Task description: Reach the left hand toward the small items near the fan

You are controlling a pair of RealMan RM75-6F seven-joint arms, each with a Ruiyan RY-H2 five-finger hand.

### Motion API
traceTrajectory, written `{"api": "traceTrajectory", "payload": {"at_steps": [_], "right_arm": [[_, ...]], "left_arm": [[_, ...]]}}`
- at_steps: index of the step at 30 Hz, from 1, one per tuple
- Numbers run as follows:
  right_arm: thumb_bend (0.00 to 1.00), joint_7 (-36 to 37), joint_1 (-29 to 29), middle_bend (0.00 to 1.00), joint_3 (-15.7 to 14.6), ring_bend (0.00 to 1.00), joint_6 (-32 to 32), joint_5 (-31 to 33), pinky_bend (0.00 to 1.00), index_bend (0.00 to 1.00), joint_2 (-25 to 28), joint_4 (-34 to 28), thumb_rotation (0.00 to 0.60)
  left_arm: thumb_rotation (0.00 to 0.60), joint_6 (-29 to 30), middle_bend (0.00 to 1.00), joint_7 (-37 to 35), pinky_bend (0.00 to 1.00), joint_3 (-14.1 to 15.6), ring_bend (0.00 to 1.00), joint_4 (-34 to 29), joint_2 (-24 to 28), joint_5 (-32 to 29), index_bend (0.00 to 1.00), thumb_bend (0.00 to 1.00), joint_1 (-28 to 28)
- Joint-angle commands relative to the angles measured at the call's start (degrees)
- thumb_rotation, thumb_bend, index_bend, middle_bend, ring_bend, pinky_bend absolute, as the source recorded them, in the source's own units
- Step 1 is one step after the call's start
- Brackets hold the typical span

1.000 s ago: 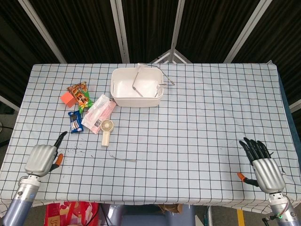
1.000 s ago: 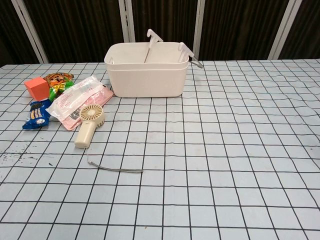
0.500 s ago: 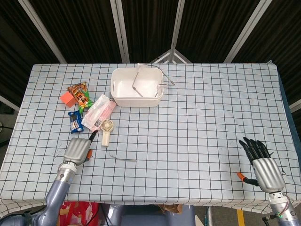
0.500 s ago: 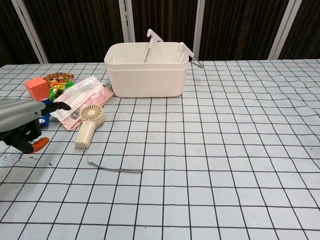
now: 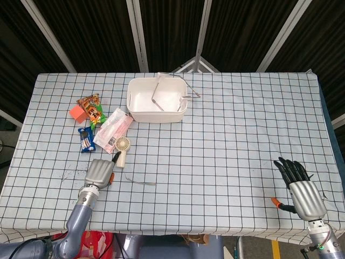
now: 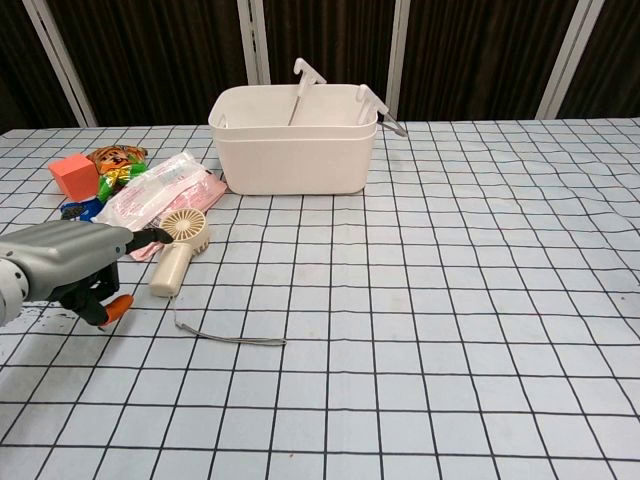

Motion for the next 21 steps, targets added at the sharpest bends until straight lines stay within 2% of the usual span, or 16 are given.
{"api": "traceTrajectory", "payload": {"at_steps": [1, 21], "right_arm": [[0.21, 0.06, 0.01, 0.0, 0.01, 0.0, 0.05, -0.03, 0.04, 0.0, 0.01, -0.01, 0.6], [0.21, 0.04, -0.03, 0.0, 0.07, 0.0, 0.25, -0.04, 0.04, 0.0, -0.14, 0.08, 0.6]], "left_arm": [[0.6, 0.26, 0.93, -0.01, 0.9, 0.29, 0.88, 0.32, -0.31, -0.23, 0.03, 0.67, -0.31], [0.6, 0.96, 0.93, -1.03, 0.9, 2.36, 0.88, 1.82, -1.49, -1.73, 0.05, 0.69, -1.98]]}}
